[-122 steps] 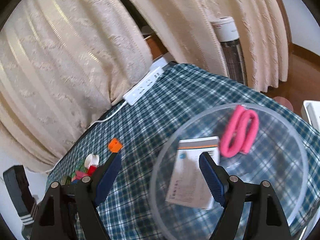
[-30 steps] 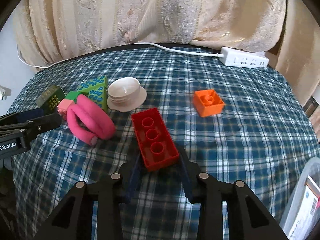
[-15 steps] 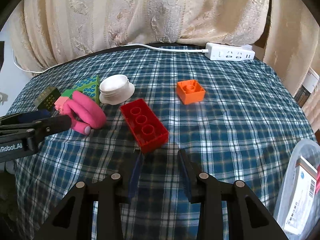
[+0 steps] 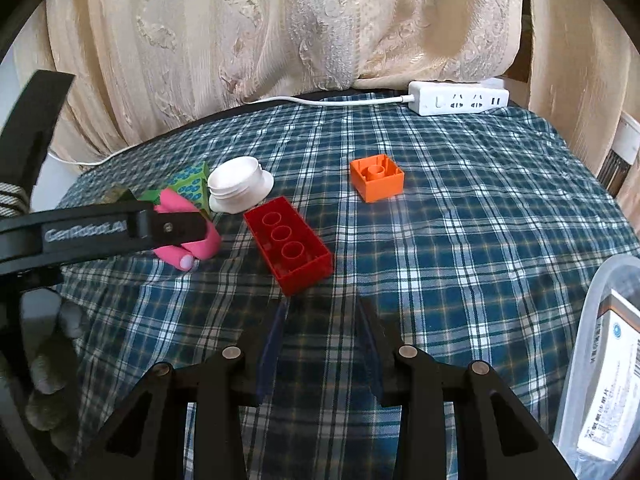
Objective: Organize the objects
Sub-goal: 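Grasp the red Lego brick with the right tool while the left tool grasps the large pink tube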
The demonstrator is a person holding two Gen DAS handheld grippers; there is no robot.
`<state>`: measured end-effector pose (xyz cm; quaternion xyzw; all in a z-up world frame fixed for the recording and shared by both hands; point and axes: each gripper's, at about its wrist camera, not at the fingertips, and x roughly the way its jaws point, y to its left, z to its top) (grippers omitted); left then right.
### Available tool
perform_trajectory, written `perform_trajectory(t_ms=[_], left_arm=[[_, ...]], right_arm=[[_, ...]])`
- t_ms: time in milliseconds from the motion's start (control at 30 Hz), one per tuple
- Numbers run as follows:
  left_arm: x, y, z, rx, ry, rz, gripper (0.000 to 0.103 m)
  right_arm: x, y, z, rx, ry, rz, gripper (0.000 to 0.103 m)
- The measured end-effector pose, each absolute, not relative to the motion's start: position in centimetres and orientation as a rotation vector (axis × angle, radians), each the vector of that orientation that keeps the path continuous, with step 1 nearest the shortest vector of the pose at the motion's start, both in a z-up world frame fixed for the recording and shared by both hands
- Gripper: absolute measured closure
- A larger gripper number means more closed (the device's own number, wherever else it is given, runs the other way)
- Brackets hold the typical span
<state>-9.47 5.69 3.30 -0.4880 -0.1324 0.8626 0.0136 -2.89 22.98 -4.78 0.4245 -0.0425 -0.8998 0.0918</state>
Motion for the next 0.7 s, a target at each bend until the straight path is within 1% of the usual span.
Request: perform_trajectory(t_ms=[133, 233, 433, 700], left_arm=[[-10.0, 5.9, 2.8, -1.541, -0.446, 2.683, 0.027], [-10.3, 5.9, 2.6, -1.539, -0.458, 2.706, 0.025], [-10.6, 5.3, 2.5, -1.517, -0.49, 2.727, 0.026], [-10.0, 4.9, 2.7, -1.483, -0.439, 2.717, 0.029]], right_arm=[[-2.8, 23.2, -4.7, 1.25, -0.159, -2.664, 0.063], [-2.8, 23.3, -4.8, 1.245, -0.176, -2.658, 0.063], [-2.8, 23.4, -4.8, 1.249, -0.184, -2.652, 0.063], [-2.7, 23.3, -4.8, 1.254, -0.169, -2.661, 0.063]])
